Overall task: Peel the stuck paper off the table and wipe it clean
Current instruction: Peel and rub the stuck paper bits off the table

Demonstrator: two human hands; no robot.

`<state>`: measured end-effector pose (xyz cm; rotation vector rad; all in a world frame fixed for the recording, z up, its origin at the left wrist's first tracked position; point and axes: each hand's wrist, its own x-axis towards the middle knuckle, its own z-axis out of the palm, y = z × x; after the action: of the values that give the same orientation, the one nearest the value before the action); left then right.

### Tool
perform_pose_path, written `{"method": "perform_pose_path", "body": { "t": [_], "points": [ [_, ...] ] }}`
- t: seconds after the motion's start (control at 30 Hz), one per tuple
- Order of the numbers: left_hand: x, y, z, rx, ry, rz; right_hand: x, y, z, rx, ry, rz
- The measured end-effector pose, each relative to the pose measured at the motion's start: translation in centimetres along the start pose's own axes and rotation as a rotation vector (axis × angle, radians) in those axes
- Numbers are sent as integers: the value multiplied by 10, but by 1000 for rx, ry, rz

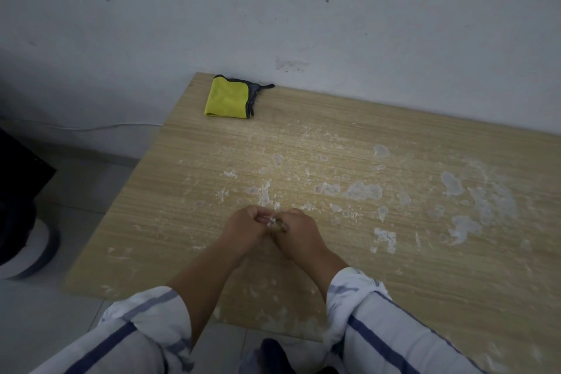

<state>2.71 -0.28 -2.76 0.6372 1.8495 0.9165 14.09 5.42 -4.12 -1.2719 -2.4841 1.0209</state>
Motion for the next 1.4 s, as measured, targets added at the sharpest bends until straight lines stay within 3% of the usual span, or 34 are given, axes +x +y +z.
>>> {"method": "perform_pose_path", "body": {
  "t": [0.13,0.33,0.57,0.77,1.1,1.4],
  "points": [
    [6,1,-2,-55,10,-3,7,1,-23,52,44,81],
    [5,1,5,228,67,38,2,11,-36,119,25,170],
    [-4,5,22,204,-53,71,-7,13,-14,-1,-10,45],
    [-12,10,31,244,-115,149,-16,9,-18,41,25,6],
    [-10,66,38,-116,-198,60,-2,4,-71,-86,110,83],
    [-24,78,88,-91,-264,3,-37,32,-95,-243,111,158]
  ]
}}
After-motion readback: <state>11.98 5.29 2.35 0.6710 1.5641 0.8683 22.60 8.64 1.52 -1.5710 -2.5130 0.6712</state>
